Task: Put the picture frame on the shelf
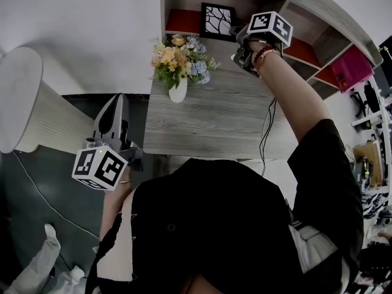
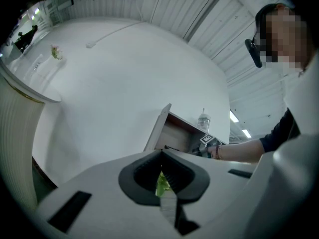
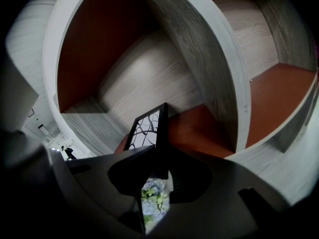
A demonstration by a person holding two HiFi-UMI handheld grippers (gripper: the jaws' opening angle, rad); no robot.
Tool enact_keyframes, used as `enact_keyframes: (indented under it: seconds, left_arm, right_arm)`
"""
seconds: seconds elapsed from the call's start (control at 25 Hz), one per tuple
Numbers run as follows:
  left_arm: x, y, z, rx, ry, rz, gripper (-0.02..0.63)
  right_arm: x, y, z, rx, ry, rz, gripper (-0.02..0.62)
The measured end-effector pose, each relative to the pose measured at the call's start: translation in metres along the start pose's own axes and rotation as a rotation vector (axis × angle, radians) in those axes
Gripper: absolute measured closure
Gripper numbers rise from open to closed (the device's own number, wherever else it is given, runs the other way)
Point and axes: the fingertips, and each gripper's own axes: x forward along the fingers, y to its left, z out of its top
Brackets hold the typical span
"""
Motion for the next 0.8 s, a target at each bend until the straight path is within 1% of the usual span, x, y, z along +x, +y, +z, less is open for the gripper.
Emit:
enact_keyframes:
  seconds: [0.8]
  left_arm:
    - [-0.0045, -0.0010, 0.0020, -0.001, -0.004, -0.001, 0.594]
  right_arm:
    - [-0.0028, -0.0005, -0.0002, 0.028, -0.029, -0.018, 0.507]
